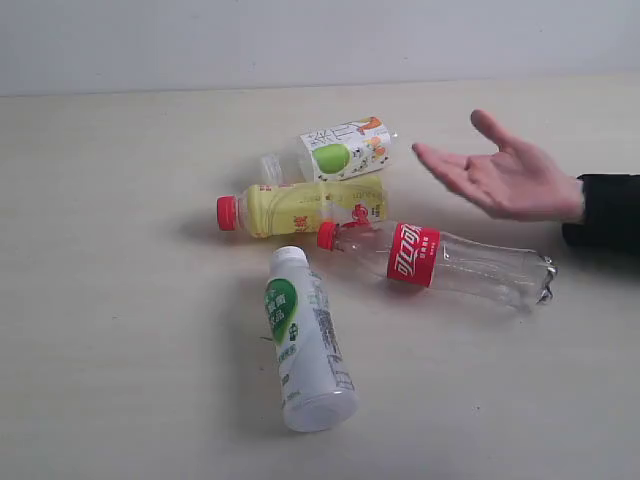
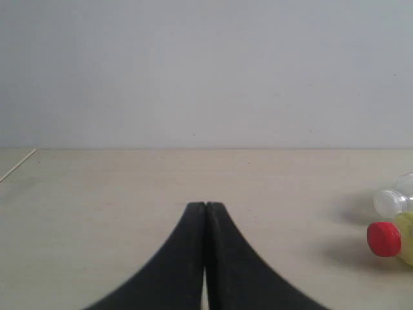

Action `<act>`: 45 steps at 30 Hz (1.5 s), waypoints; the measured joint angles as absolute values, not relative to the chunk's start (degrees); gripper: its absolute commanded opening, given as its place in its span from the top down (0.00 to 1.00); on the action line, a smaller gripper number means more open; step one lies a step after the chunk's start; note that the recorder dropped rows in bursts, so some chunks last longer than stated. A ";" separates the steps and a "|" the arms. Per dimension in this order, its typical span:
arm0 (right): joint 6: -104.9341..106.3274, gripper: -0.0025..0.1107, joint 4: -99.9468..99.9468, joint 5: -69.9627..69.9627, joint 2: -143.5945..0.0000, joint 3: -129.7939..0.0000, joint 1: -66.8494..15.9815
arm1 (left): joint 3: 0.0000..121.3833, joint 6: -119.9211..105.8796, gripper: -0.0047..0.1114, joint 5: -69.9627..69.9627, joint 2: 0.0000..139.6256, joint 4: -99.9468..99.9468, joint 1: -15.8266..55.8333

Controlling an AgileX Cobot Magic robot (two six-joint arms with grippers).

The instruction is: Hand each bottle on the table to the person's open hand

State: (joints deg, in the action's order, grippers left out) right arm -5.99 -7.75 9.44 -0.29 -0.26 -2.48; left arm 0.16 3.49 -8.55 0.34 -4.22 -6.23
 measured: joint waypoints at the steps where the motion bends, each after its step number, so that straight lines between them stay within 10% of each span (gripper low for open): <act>1: -5.08 0.98 -8.49 7.99 -0.29 -0.26 -2.48 | 0.16 3.49 0.95 -8.55 0.34 -4.22 -6.23; 31: -24.90 0.98 9.08 -10.21 -0.29 -0.26 -2.48 | 0.16 3.49 0.95 -8.55 0.34 -4.22 -6.23; 45: -43.53 0.98 -29.42 -32.62 -17.50 -2.24 -2.48 | 0.16 3.49 0.95 -8.55 0.34 -4.22 -6.23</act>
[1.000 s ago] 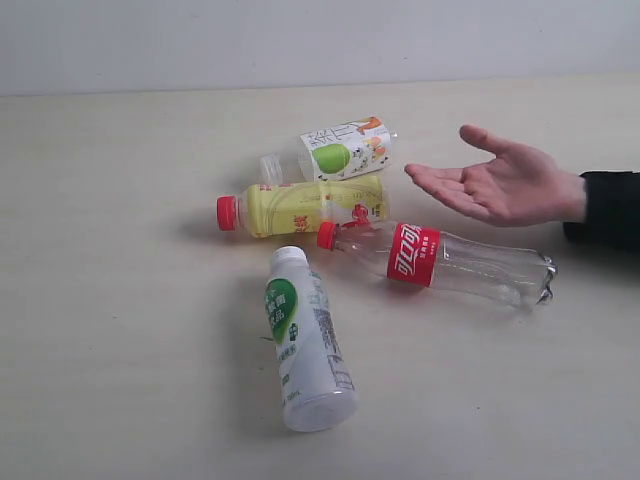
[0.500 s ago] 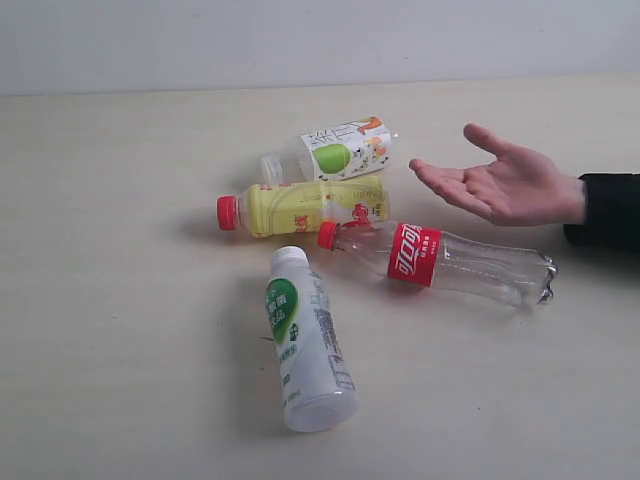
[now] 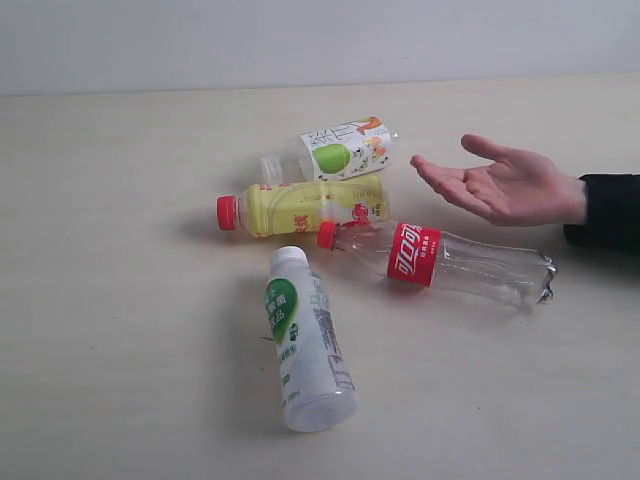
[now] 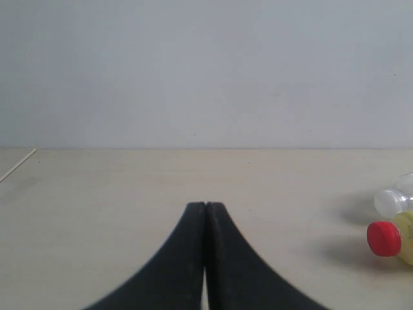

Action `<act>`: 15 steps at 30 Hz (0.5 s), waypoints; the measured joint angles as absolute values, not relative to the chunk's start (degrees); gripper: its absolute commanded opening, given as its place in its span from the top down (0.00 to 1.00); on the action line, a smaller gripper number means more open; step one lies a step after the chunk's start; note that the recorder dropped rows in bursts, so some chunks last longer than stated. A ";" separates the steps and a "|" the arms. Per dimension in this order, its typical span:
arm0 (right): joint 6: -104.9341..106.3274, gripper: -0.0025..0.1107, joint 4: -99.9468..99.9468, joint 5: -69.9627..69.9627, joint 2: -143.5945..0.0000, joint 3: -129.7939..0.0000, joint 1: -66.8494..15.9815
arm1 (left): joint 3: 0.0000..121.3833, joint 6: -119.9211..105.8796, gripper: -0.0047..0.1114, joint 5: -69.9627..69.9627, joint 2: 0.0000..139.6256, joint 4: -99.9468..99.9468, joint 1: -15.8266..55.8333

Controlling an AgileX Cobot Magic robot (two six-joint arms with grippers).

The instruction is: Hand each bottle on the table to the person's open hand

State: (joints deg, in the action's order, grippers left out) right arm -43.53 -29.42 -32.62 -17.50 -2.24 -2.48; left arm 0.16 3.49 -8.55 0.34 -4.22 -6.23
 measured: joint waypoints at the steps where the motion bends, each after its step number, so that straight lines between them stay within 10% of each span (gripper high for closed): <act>1: -44.24 0.98 -31.44 -32.82 -19.08 -3.07 -2.48 | 0.16 3.49 0.95 -8.55 0.34 -4.22 -6.23; 15: -55.72 0.98 -46.50 -39.48 -44.80 -15.19 -2.48 | 0.16 3.49 0.95 -8.55 0.34 -4.22 -6.23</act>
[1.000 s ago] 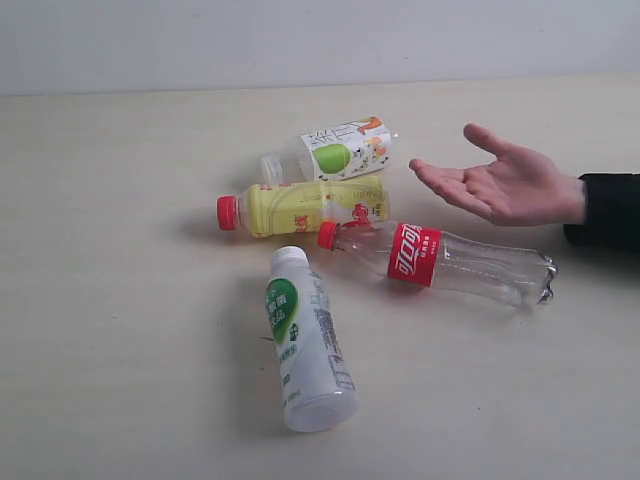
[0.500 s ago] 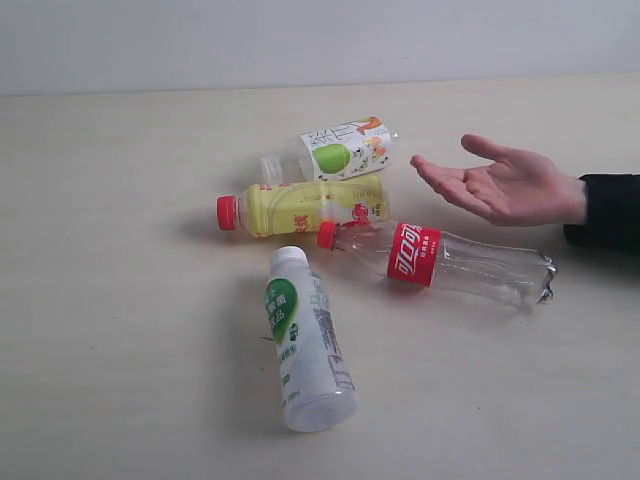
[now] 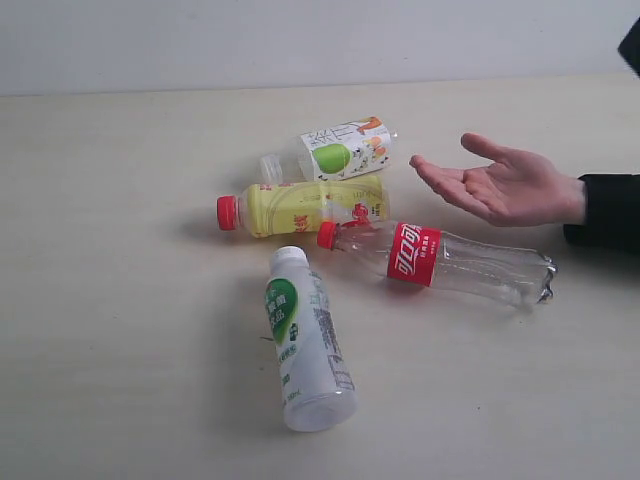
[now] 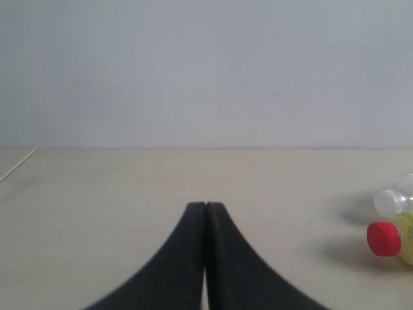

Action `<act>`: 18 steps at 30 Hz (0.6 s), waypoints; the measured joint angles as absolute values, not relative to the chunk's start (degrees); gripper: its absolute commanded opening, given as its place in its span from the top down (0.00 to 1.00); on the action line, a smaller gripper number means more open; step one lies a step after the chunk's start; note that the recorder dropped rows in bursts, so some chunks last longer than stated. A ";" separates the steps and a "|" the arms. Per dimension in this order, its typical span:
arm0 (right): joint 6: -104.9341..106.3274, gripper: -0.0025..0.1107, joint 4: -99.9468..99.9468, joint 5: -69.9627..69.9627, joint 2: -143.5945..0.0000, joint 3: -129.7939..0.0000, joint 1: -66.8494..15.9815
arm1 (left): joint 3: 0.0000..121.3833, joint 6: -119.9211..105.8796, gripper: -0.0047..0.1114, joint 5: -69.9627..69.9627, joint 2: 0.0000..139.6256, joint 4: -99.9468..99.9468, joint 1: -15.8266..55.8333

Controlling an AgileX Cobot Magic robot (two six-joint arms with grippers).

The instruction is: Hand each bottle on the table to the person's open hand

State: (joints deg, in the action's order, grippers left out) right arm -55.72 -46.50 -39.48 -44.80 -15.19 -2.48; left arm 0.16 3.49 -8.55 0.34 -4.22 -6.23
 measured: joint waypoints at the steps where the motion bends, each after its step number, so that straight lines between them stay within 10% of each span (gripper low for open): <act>1: -56.17 0.98 -47.41 -40.01 -46.07 -15.29 -2.48 | 0.16 3.49 0.95 -8.55 0.34 -4.22 -6.23; 18: -59.35 0.98 -59.60 -39.72 -53.07 -14.94 -2.48 | 0.16 3.49 0.95 -8.55 0.34 -4.22 -6.23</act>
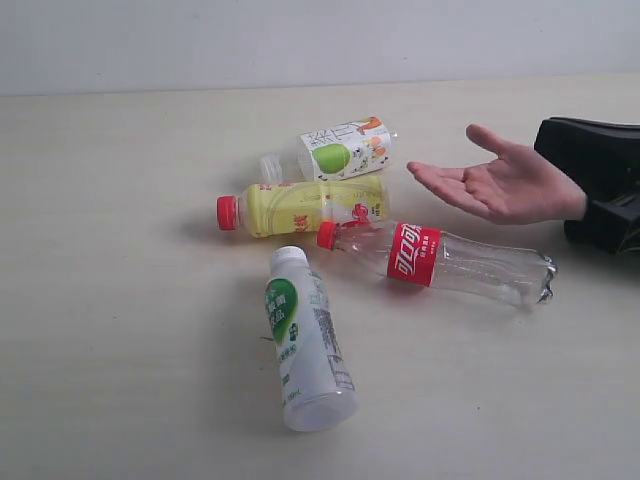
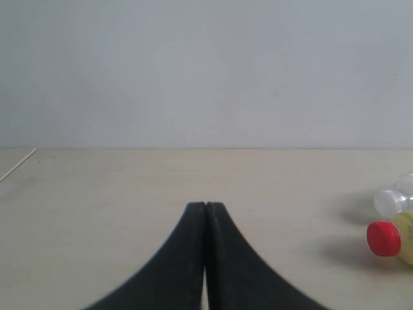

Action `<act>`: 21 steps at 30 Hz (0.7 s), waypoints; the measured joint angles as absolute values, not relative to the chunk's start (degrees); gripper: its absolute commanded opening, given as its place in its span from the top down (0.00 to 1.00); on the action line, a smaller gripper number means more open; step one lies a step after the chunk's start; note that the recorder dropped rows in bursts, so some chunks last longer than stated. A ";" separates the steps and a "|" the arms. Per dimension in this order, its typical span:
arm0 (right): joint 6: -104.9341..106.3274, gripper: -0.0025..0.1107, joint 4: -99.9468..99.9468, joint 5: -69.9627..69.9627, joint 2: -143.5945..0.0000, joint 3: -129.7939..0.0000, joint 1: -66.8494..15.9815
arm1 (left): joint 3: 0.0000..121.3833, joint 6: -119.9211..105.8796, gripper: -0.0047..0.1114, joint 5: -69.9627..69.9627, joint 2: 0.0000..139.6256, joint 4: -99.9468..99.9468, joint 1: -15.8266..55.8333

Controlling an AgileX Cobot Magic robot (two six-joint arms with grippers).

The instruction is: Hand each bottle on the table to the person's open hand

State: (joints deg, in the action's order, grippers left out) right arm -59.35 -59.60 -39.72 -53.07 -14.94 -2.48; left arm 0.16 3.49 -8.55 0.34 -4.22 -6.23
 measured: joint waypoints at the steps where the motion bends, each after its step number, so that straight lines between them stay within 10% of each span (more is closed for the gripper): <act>1: -59.35 0.98 -59.60 -39.72 -53.07 -14.94 -2.48 | 0.16 3.49 0.95 -8.55 0.34 -4.22 -6.23; 21: -71.11 0.98 -66.49 -39.86 -61.37 -28.49 -13.61 | 0.16 3.38 0.95 -8.55 0.34 -4.22 -6.23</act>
